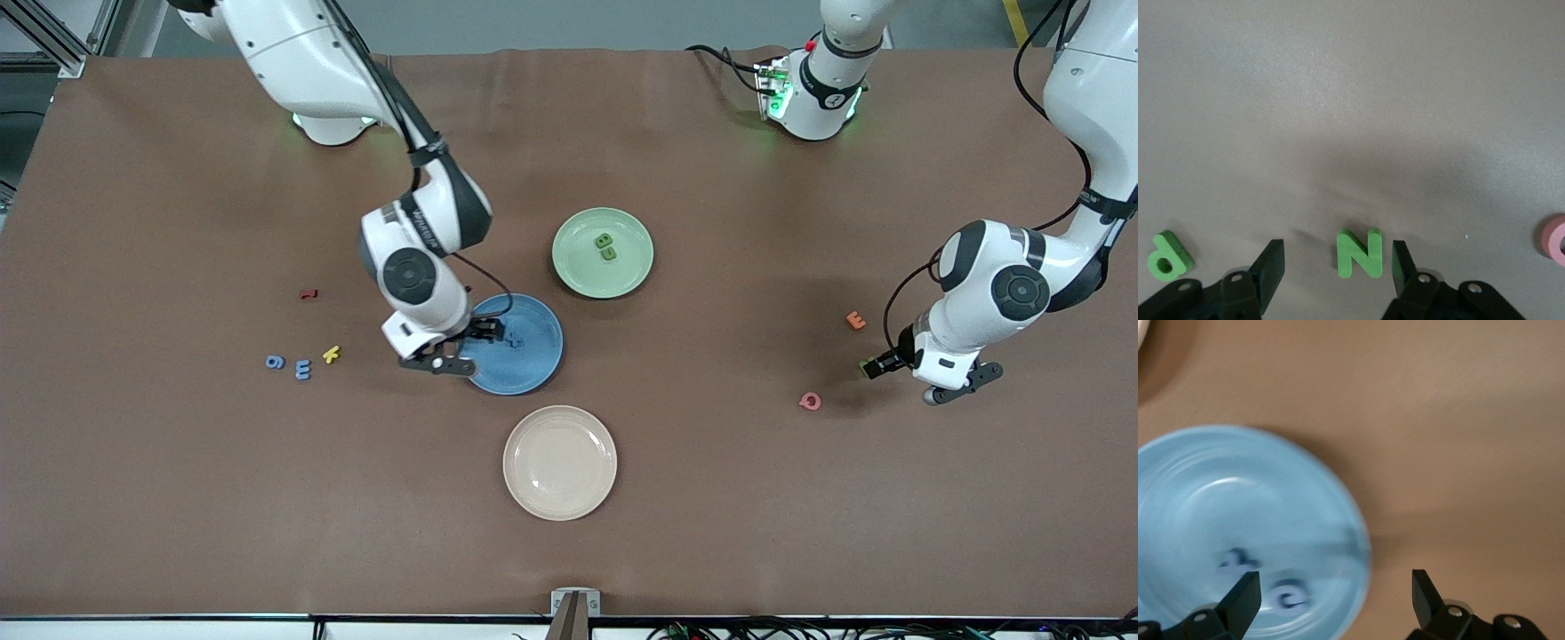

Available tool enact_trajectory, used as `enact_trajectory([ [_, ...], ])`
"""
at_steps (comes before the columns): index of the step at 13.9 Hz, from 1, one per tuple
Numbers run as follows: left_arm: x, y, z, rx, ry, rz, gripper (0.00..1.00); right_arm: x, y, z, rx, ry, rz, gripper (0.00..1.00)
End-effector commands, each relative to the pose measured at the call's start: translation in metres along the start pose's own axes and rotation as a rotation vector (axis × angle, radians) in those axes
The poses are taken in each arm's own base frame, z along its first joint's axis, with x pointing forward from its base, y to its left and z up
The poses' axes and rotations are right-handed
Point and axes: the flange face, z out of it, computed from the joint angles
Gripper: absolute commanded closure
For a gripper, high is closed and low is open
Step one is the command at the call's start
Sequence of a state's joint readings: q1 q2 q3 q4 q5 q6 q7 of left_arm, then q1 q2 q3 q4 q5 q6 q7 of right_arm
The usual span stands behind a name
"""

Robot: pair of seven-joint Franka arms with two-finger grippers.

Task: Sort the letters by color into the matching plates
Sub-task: 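Grasp the green N with the left gripper while the right gripper reaches 3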

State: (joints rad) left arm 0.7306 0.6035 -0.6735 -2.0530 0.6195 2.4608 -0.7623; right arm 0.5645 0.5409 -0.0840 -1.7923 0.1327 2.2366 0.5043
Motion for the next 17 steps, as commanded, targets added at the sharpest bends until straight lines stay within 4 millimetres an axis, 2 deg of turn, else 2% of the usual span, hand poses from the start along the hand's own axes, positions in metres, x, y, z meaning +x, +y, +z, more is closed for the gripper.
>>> enact_trajectory([
  [1, 0.003, 0.003, 0.003, -0.002, 0.013, -0.004, 0.29, 0.028, 0.062, -0.025, 0.016, -0.017, -0.07, 0.0],
  [4, 0.001, 0.005, 0.01, -0.008, -0.001, -0.003, 0.33, 0.057, 0.127, -0.029, 0.022, -0.006, -0.125, 0.01],
  [6, -0.001, 0.007, 0.015, -0.011, -0.009, 0.0, 0.37, 0.076, 0.18, -0.029, 0.007, 0.003, -0.16, 0.03],
  [7, 0.001, 0.007, 0.015, -0.015, -0.008, -0.002, 0.38, 0.081, 0.198, -0.028, 0.008, 0.001, -0.167, 0.07],
  [10, 0.004, 0.007, 0.018, -0.016, -0.005, 0.005, 0.46, 0.09, 0.26, -0.022, 0.017, -0.019, -0.219, 0.3],
  [13, 0.004, 0.005, 0.02, 0.003, 0.011, 0.034, 0.86, 0.09, 0.295, -0.012, 0.023, -0.039, -0.238, 0.5],
  [14, 0.004, 0.005, 0.02, 0.003, 0.011, 0.034, 0.93, 0.088, 0.303, -0.007, 0.025, -0.049, -0.235, 0.53],
  [17, 0.005, 0.005, 0.017, 0.006, 0.018, 0.039, 0.99, 0.085, 0.304, 0.002, 0.024, -0.064, -0.234, 0.58],
])
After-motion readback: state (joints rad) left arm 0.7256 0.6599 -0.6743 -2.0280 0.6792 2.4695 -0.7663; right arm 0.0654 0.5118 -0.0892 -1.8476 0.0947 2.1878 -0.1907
